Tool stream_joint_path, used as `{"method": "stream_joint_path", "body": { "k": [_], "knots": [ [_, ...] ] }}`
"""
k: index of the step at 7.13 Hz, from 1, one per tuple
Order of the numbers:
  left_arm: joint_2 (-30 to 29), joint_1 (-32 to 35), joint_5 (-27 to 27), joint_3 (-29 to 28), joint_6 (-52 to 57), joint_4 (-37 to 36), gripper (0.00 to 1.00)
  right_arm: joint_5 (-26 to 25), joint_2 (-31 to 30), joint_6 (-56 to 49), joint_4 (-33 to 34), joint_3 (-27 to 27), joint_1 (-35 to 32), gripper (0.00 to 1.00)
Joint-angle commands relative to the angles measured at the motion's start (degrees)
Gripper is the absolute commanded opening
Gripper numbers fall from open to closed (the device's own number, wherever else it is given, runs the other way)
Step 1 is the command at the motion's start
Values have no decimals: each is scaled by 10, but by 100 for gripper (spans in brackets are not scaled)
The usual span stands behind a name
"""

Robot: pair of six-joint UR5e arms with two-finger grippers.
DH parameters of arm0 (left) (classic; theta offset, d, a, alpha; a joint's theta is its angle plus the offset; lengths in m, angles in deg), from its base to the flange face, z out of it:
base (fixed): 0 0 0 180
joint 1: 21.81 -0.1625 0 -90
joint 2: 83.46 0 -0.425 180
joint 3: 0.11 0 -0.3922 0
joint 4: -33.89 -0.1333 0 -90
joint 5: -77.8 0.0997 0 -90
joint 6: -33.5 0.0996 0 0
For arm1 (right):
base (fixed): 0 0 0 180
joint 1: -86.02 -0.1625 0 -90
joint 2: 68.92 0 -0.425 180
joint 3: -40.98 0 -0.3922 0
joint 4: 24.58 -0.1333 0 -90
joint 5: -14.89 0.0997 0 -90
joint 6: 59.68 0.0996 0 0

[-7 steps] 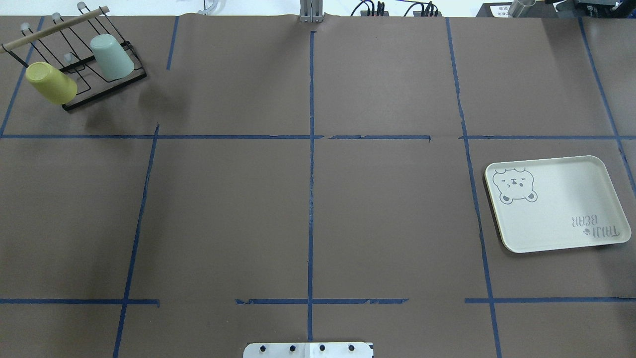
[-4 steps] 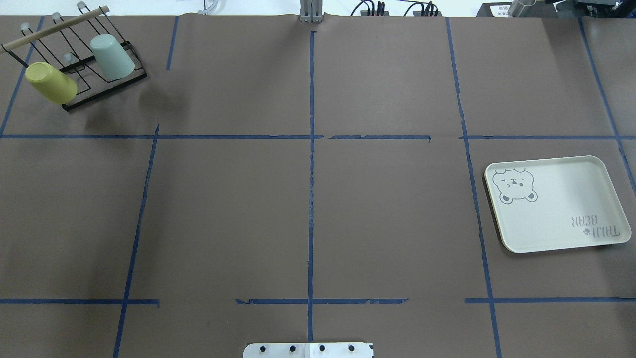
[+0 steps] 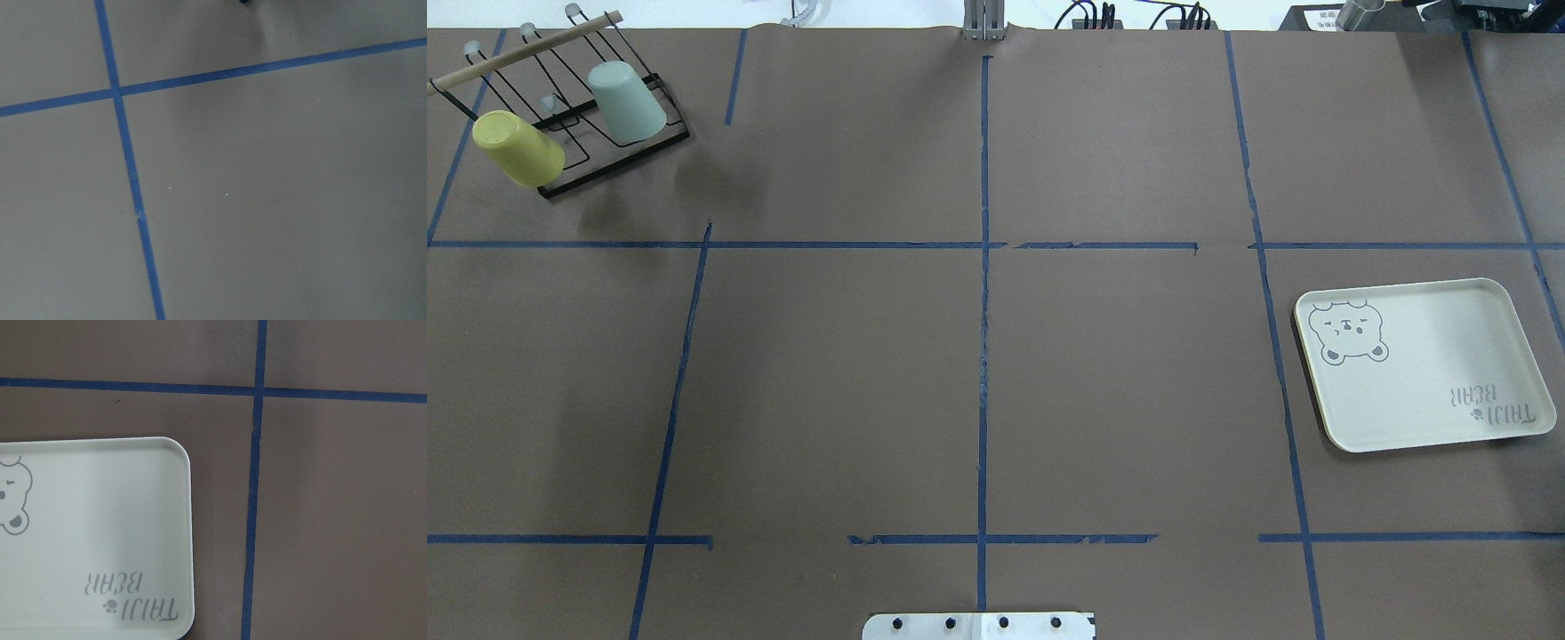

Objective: Left arm grabs green cup and hands to right arm on tray

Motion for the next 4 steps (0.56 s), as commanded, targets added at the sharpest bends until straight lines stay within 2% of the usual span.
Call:
{"method": "stream_joint_path", "body": {
  "k": [1,2,3,4],
  "knots": [
    [-101,-21,33,-9,-103,-5,100,0,0,2,-5,0,1,100],
    [-130,-51,53,-15,-125,-9,100,0,0,2,-6,0,1,100],
    [-161,-79,117,-22,-171,-8,100,-1,0,-2,-6,0,2,100],
    [-195,-89,122,-60,-180,-6,100,-1,0,-6,-5,1,2,100]
  ]
}}
